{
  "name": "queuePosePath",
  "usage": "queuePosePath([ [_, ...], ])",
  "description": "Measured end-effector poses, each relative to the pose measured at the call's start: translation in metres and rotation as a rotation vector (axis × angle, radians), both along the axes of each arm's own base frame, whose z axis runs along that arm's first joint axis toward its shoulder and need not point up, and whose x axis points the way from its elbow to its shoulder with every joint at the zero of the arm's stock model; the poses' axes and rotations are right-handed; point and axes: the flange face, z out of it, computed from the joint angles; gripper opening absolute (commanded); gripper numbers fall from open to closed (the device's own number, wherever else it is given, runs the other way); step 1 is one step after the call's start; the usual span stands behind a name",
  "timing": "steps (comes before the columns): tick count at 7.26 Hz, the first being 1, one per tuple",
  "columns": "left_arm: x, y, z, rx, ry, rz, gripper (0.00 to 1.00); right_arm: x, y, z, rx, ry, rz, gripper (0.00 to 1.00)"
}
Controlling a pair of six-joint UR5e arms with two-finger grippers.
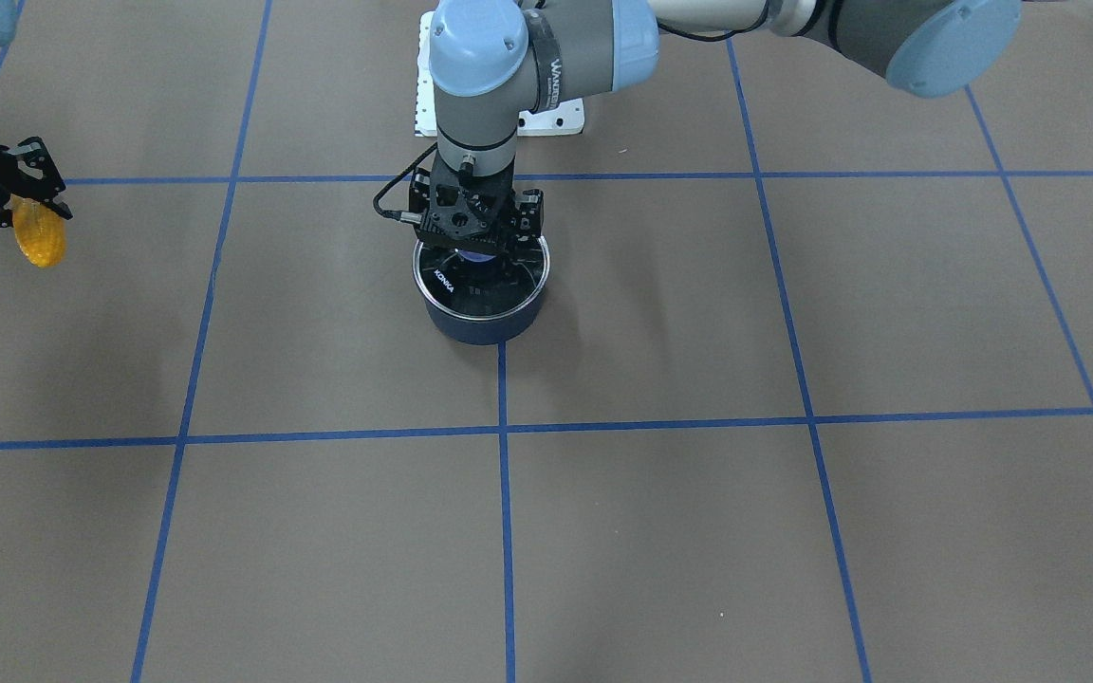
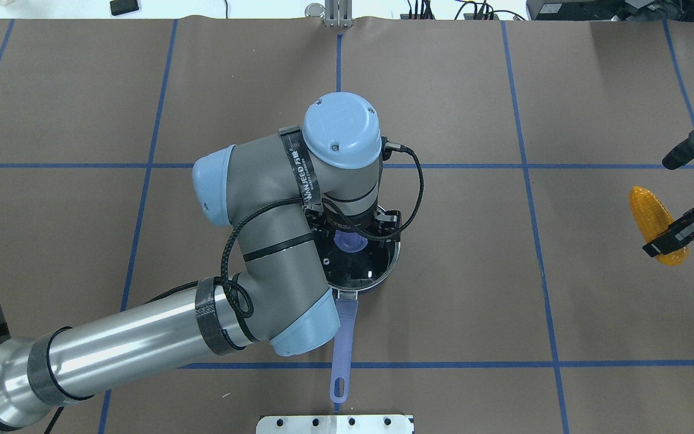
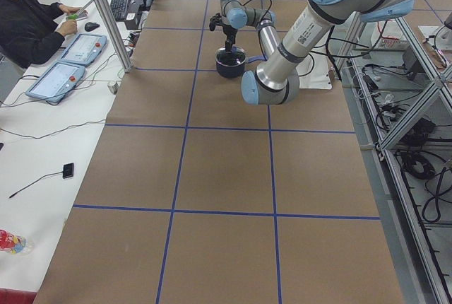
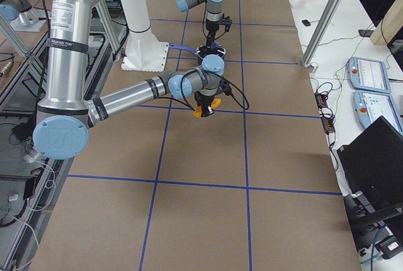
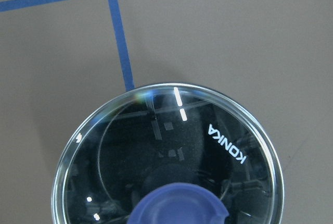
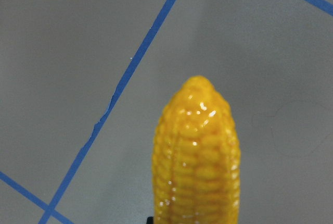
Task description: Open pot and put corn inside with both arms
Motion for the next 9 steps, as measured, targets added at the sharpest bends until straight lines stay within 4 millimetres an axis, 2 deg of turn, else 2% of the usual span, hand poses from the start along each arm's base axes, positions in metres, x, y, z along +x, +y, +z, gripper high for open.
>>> queuePosePath([
  [2,0.0001,0.0001,0.0003,-0.003,0.003,-0.002,0.68,-0.0024,0.0007,0.0,0.0,0.001,-0.005,0.3],
  [5,-0.0001,0.0001,0.0054,-0.011,-0.004,-0.008,0.64,-0.005,0.0003,0.0002,0.002,0.003,-0.008,0.31],
  [7,-0.001,0.0002,0.0082,-0.013,-0.006,-0.008,0.58,-0.0078,-0.0013,-0.0018,0.007,0.002,-0.011,0.31],
  [9,-0.0085,0.0016,0.0025,-0.007,0.008,-0.01,0.56,-0.0105,-0.0035,-0.0057,0.013,-0.003,-0.013,0.31],
])
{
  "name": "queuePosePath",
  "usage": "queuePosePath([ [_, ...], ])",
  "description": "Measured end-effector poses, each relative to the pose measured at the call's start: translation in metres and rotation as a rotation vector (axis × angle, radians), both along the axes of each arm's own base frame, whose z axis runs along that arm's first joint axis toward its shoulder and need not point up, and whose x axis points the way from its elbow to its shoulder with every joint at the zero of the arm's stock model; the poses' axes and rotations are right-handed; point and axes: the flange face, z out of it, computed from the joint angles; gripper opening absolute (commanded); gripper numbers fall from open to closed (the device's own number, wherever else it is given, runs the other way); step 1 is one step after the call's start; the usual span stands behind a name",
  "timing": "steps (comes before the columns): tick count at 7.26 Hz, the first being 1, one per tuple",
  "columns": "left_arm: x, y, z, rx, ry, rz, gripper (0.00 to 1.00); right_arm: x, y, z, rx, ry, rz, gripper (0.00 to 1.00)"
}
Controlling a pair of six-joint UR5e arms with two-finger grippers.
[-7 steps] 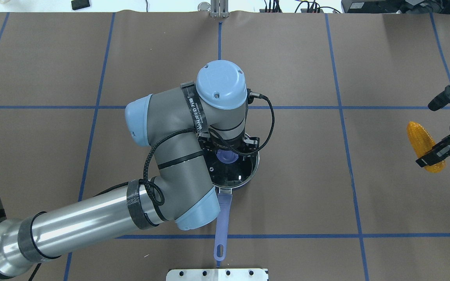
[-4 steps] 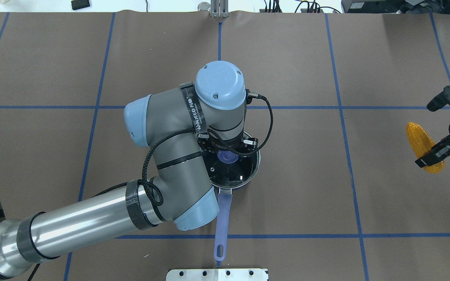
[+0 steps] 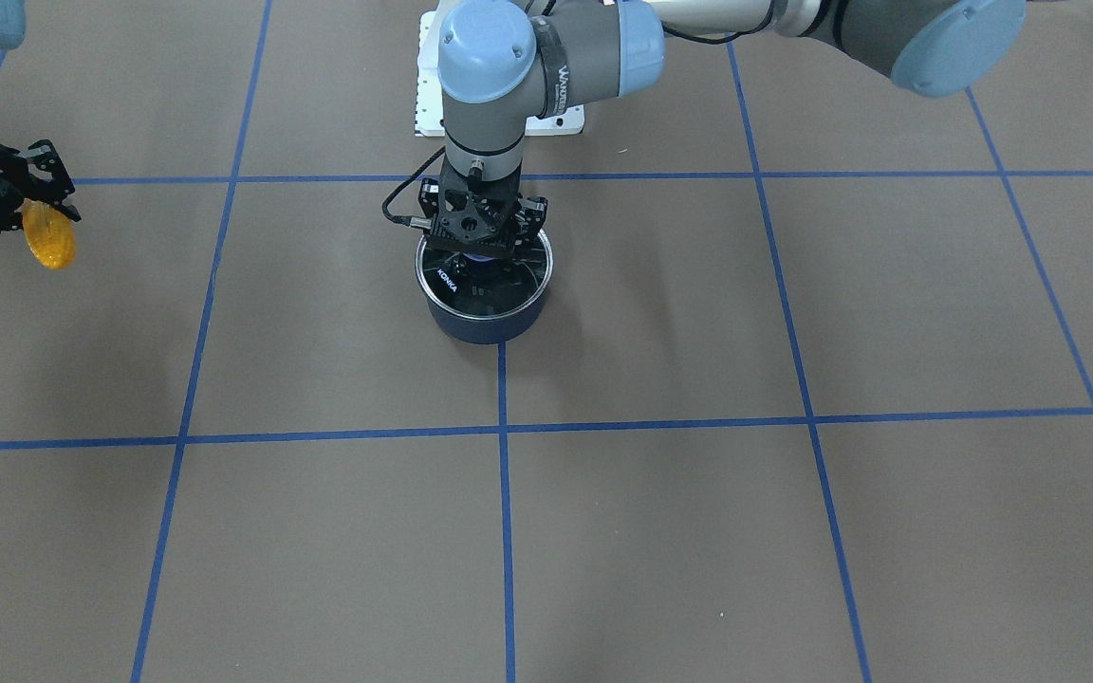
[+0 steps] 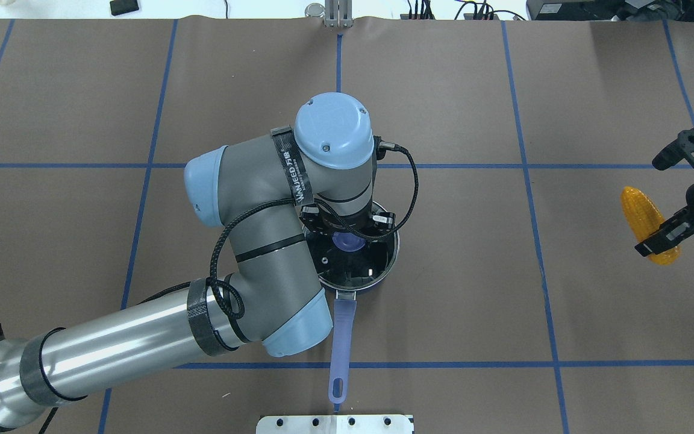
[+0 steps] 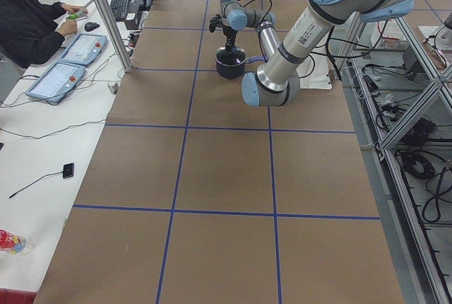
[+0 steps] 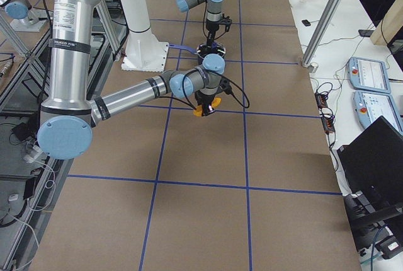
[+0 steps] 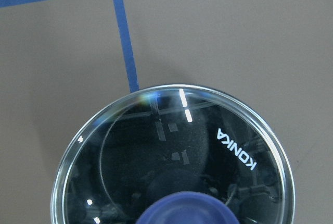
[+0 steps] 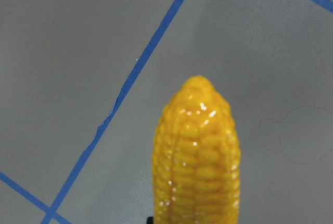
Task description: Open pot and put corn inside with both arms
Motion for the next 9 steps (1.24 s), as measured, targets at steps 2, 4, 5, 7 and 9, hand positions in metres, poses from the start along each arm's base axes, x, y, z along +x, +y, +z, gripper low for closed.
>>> queuePosePath([
  [2,-0.012,-0.004,-0.006,0.011,0.015,-0.006,0.56,-0.014,-0.013,-0.024,-0.008,-0.007,0.001,0.31],
  [4,-0.041,-0.022,0.007,0.029,0.023,-0.013,0.56,-0.064,-0.032,-0.089,-0.047,-0.021,0.012,0.31],
  [5,-0.066,-0.038,0.021,0.042,0.025,-0.004,0.56,-0.104,-0.033,-0.13,-0.076,-0.036,0.017,0.31],
  [7,-0.125,-0.074,0.061,0.068,0.023,0.017,0.56,-0.184,-0.022,-0.205,-0.121,-0.06,0.04,0.31],
  [9,-0.178,-0.098,0.102,0.111,0.01,0.037,0.56,-0.238,-0.015,-0.257,-0.136,-0.066,0.082,0.31],
])
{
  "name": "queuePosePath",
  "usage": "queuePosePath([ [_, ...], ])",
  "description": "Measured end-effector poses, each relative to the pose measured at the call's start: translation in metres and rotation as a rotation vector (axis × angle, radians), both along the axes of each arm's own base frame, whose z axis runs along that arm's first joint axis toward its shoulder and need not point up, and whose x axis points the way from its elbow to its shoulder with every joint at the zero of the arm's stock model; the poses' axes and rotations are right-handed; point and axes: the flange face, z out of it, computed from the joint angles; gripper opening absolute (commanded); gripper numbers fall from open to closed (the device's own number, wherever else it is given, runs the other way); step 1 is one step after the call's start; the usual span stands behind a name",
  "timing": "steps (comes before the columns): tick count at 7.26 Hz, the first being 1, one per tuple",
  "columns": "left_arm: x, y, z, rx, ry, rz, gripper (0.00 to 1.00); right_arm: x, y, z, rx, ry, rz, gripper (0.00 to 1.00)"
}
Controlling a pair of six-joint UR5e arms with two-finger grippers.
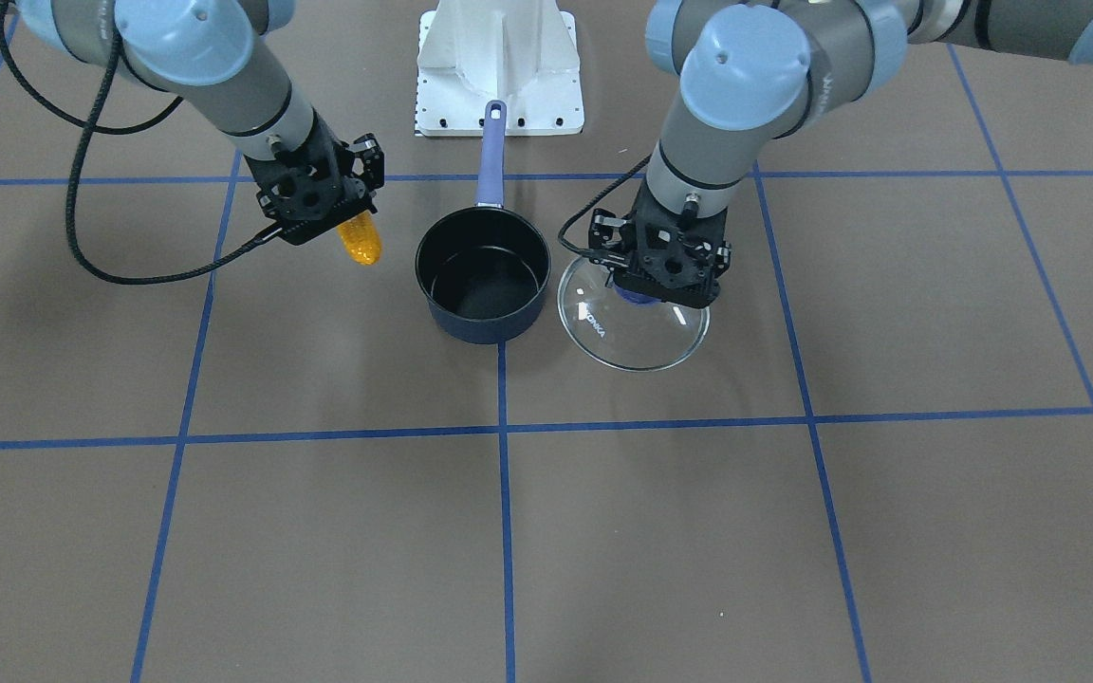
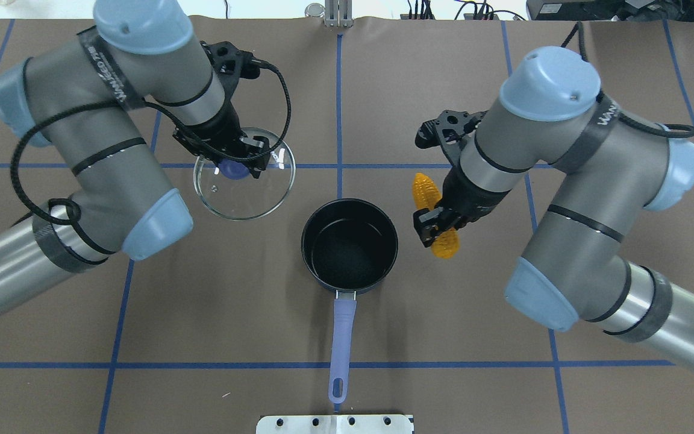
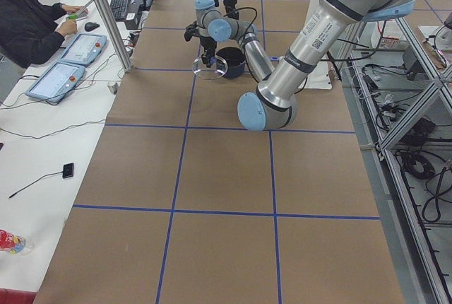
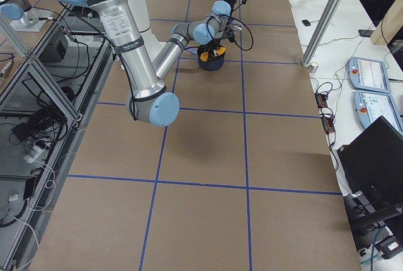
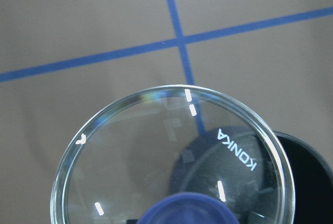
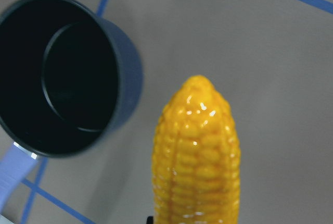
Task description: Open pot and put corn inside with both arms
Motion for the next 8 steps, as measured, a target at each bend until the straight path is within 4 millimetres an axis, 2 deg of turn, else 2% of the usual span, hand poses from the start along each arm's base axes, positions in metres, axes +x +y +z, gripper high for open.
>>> queuePosePath([
  [2,-0.046,-0.015,0.045,0.029,-0.015,0.036,0.56,-0.039,0.007,-0.042,-0.002,-0.005,0.045,0.33],
  [3,-0.062,-0.019,0.067,0.043,-0.029,0.052,0.56,-0.058,0.014,-0.056,0.004,0.0,0.064,0.36],
  [4,-0.075,-0.022,0.085,0.051,-0.043,0.061,0.56,-0.073,0.02,-0.065,0.014,0.007,0.076,0.63],
  [5,-0.085,-0.024,0.1,0.056,-0.055,0.067,0.56,-0.08,0.024,-0.07,0.022,0.005,0.08,0.99],
  [7,-0.109,-0.028,0.133,0.07,-0.081,0.083,0.55,-0.082,0.026,-0.074,0.036,-0.012,0.08,1.0],
  [8,-0.121,-0.026,0.158,0.075,-0.087,0.09,0.55,-0.081,0.027,-0.076,0.041,-0.019,0.079,1.0],
])
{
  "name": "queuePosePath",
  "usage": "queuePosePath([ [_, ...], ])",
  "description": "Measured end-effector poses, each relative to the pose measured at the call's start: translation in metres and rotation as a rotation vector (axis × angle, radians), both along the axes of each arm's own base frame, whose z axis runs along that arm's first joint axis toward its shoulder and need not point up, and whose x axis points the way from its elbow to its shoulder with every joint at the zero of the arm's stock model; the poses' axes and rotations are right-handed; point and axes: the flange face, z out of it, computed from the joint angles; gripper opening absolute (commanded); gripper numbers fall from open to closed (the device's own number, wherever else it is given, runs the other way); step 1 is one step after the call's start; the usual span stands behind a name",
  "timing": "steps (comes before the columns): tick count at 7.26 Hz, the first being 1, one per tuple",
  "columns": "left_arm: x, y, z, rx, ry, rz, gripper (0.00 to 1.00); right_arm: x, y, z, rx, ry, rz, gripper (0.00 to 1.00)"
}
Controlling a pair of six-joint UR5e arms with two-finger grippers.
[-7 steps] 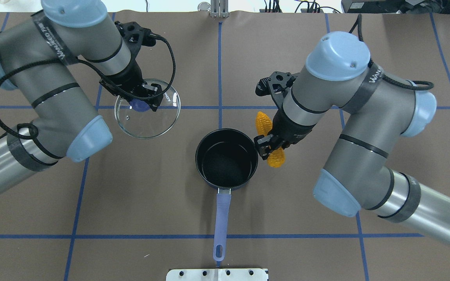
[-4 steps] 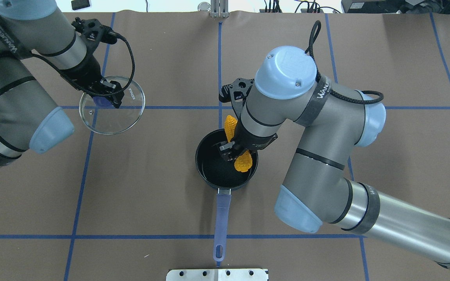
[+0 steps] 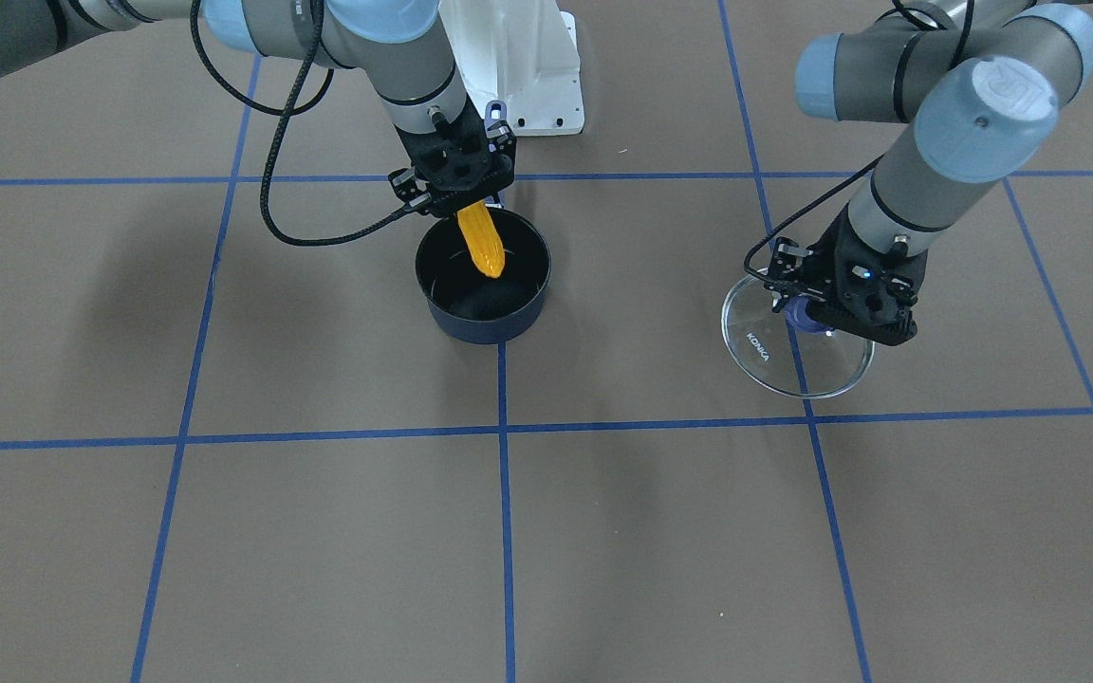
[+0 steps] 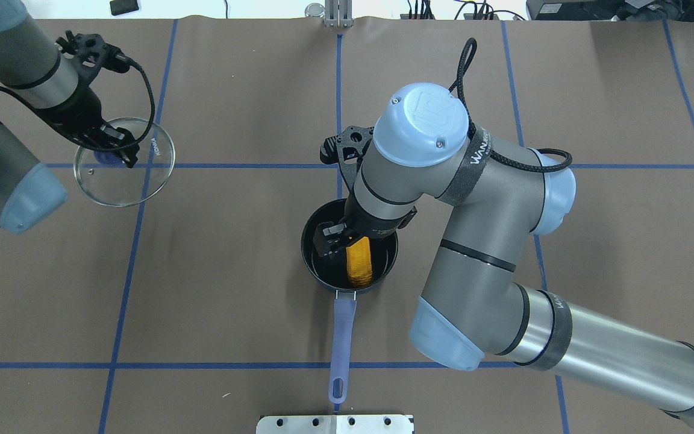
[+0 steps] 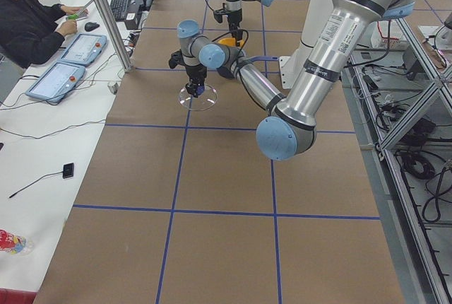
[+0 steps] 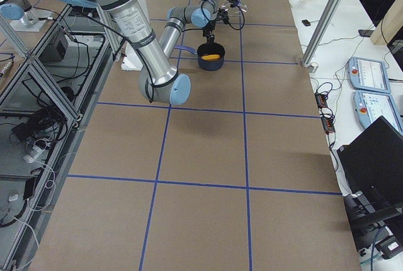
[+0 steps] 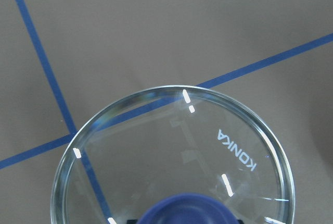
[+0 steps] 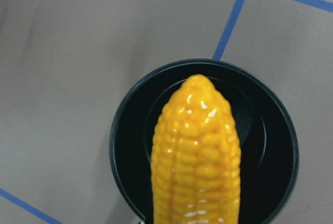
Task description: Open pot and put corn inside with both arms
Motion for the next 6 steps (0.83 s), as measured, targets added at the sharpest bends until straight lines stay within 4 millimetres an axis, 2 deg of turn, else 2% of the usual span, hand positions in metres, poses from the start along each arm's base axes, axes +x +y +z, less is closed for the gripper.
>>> queuePosePath([
  [3,-0.024,0.027,0.079,-0.011,0.008,0.022,0.56,0.011,-0.001,-0.008,0.013,-0.021,0.009,1.0],
  [6,-0.039,0.05,0.136,-0.046,-0.027,0.067,0.57,0.024,-0.007,-0.012,0.024,-0.035,0.023,1.0],
])
